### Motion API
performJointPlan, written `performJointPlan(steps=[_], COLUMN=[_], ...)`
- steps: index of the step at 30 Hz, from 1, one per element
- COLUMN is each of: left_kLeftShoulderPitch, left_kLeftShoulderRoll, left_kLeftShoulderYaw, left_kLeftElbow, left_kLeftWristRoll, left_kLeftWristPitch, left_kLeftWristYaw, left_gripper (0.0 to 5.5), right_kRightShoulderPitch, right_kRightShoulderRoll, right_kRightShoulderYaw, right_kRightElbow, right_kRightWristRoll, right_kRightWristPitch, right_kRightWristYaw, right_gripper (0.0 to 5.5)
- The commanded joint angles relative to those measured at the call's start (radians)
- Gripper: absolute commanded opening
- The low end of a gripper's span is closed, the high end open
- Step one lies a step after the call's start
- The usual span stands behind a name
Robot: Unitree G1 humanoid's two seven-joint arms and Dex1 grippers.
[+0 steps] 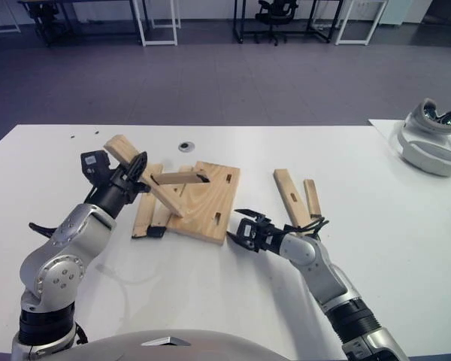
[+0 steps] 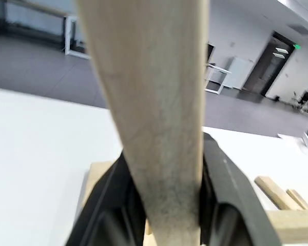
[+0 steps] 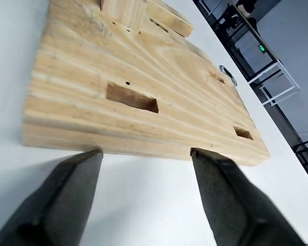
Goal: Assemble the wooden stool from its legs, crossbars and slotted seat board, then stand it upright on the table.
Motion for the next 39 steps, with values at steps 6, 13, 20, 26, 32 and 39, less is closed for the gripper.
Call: performJointPlan(steps=[6, 13, 20, 26, 32, 39], left_kLeftShoulderPitch=[0.012, -0.11, -0.103, -0.18, -0.355, -0.296], left_kLeftShoulderRoll=[0.086, -0.013, -0.153, -0.21, 0.085, 0.288], left_kLeftShoulderYaw=[-0.212, -0.041, 0.153, 0.179, 0.205, 0.279], left_kLeftElbow=[0.204, 0.12, 0.029, 0.022, -0.104, 0.105], left_kLeftWristRoll=[0.277, 0.181, -0.182, -0.662, -0.916, -0.513], left_kLeftWristPitch=[0.024, -0.017, 0.082, 0.16, 0.17, -0.011], left_kLeftWristYaw=[-0.11, -0.135, -0.12, 0.106, 0.23, -0.004], left_gripper=[1.02, 1.99, 3.2, 4.31, 5.37, 5.37], right_kRightShoulderPitch=[-0.031, -0.039, -0.049, -0.077, -0.145, -0.182], right_kRightShoulderRoll=[0.013, 0.044, 0.051, 0.053, 0.038, 0.047], right_kRightShoulderYaw=[-0.04, -0.053, -0.074, -0.112, -0.246, -0.275], right_kRightElbow=[0.023, 0.041, 0.066, 0.076, 0.117, 0.175], right_kRightWristRoll=[-0.038, -0.04, -0.051, -0.041, 0.025, 0.018], right_kRightWristPitch=[0.004, 0.014, 0.048, 0.071, 0.142, 0.131], right_kRightWristYaw=[-0.05, -0.094, -0.126, -0.137, -0.158, -0.205], right_gripper=[3.19, 3.19, 3.19, 3.19, 3.19, 3.19])
